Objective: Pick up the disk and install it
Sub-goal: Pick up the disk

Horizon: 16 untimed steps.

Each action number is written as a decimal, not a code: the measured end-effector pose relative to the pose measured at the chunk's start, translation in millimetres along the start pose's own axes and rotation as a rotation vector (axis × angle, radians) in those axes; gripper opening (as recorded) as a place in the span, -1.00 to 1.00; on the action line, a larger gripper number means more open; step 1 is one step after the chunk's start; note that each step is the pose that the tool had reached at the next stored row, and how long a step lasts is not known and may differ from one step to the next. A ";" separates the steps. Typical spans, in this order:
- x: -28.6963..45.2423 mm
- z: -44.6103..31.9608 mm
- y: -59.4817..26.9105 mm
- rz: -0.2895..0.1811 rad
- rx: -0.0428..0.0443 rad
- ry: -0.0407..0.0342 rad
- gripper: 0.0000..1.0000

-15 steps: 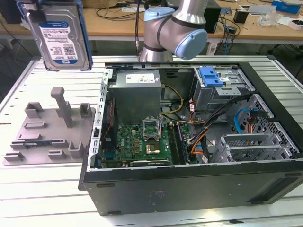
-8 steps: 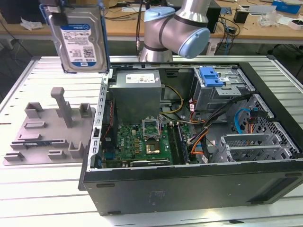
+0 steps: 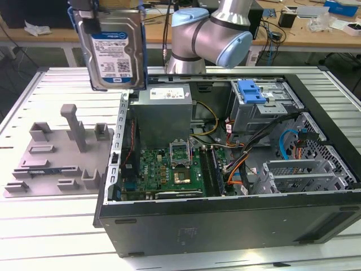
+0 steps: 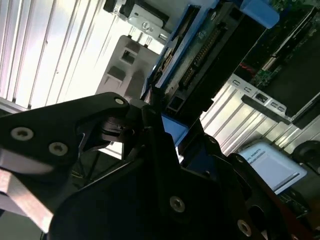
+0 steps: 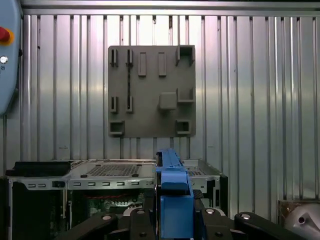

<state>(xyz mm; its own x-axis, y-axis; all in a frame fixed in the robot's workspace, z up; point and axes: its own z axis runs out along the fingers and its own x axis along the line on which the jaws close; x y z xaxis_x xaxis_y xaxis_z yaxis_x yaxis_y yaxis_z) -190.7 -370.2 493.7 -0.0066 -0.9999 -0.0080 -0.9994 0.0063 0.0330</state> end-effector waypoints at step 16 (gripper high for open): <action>47.4 -5.7 -86.8 0.000 -0.0083 0.0000 -0.27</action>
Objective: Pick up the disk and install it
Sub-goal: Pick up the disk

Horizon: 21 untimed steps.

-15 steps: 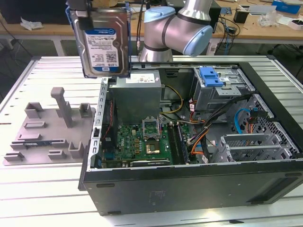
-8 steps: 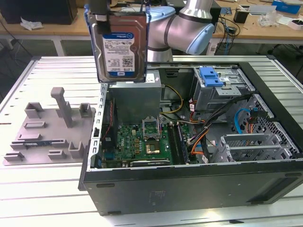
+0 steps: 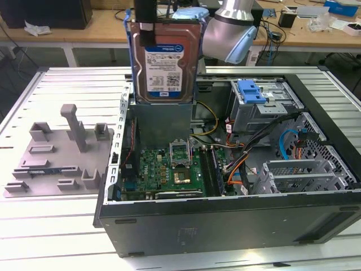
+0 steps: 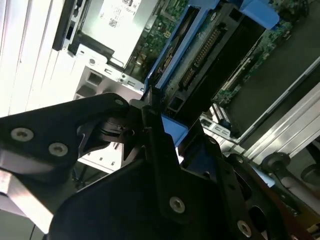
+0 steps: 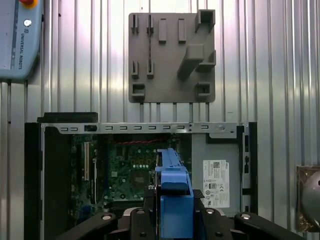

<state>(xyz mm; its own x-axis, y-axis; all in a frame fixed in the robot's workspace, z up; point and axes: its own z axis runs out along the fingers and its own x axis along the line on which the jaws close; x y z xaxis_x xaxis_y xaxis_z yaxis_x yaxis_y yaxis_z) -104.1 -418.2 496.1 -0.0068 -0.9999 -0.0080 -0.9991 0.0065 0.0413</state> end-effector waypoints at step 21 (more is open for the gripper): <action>66.3 -10.6 -130.1 0.000 -0.0219 0.0002 -0.27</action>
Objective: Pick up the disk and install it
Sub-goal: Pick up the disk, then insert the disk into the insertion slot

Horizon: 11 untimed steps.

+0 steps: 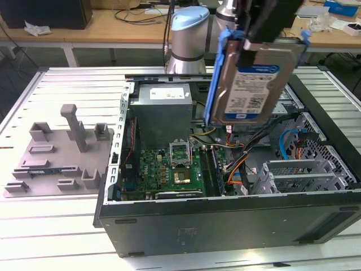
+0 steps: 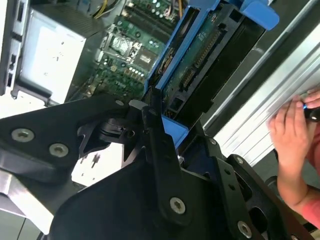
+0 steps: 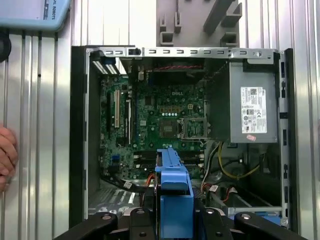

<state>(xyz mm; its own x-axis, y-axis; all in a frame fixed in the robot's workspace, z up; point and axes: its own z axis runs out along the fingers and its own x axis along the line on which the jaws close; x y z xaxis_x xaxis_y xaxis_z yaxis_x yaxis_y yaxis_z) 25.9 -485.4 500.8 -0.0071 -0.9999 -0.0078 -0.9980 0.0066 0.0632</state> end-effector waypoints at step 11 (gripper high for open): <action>16.9 -1.9 -25.2 0.000 -0.0039 0.0000 -0.27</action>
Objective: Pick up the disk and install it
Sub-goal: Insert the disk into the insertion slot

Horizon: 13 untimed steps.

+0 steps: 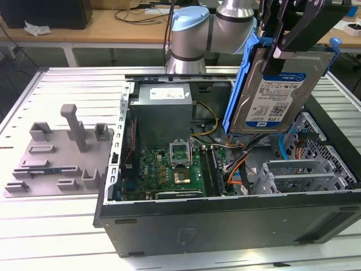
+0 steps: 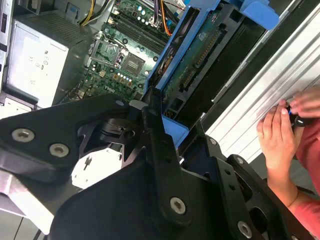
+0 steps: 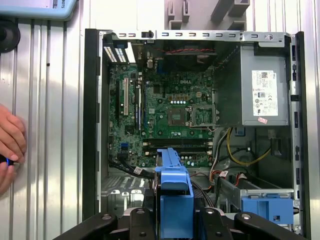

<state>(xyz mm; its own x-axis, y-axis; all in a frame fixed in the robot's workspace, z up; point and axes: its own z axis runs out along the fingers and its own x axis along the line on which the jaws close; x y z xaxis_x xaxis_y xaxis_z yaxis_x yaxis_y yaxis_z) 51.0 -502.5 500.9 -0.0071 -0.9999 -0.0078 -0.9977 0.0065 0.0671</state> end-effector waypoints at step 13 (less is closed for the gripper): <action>6.7 -0.1 -0.3 0.000 0.0025 -0.0039 -0.27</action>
<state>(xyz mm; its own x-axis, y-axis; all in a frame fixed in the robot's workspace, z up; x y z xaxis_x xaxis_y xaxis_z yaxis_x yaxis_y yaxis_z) 51.3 -509.2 501.0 -0.0070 -0.9999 -0.0118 -0.9979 0.0062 0.0646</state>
